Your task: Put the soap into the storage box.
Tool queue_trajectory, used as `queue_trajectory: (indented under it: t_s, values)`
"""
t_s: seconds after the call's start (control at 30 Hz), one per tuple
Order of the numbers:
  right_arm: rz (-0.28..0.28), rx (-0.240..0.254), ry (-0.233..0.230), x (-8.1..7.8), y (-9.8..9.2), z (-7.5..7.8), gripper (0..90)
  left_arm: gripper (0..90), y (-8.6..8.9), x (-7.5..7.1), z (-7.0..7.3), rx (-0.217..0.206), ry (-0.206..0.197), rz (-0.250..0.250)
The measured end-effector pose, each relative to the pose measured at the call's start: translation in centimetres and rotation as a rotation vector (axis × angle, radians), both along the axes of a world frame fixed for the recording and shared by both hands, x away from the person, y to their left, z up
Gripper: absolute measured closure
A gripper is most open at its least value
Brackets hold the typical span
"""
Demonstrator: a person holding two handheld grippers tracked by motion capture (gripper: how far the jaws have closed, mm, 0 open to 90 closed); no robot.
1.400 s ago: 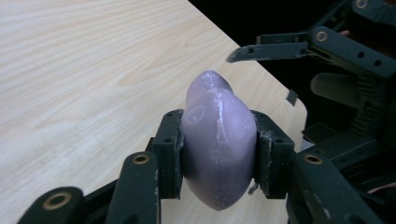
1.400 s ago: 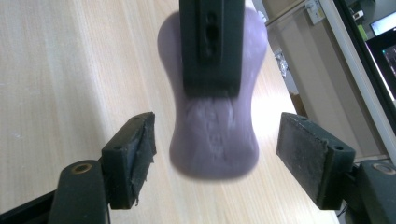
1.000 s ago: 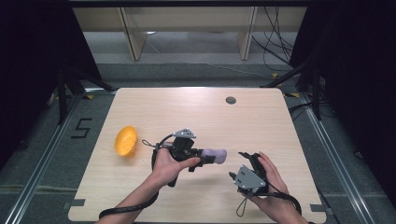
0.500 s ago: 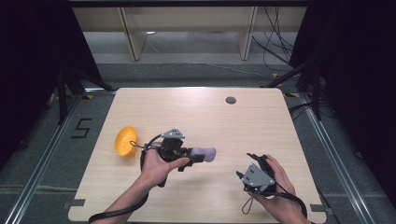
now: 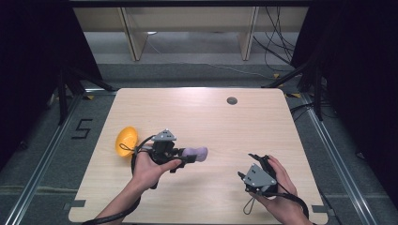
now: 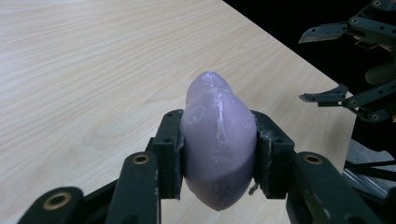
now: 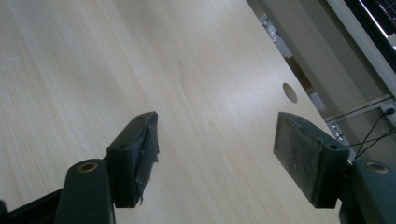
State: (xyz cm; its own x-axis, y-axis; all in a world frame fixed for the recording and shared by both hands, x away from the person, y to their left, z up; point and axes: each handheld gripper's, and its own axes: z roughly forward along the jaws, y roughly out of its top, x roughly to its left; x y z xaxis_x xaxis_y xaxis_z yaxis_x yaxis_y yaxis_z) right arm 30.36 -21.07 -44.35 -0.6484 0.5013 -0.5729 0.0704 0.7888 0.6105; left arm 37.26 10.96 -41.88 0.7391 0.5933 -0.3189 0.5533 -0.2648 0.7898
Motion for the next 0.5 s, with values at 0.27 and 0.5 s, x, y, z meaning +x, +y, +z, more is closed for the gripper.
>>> queue_trajectory:
  t_s: [0.27, 0.5]
  values:
    - [-0.007, 0.003, 0.008, 0.0, 0.0, 0.0, 31.5, 58.8, 1.4, -0.3, 0.1, -0.004, -0.013, 0.031]
    - [-0.007, 0.001, 0.006, 0.1, -0.1, 0.0, 31.5, 58.8, 2.5, -0.5, 0.2, -0.006, -0.024, 0.058]
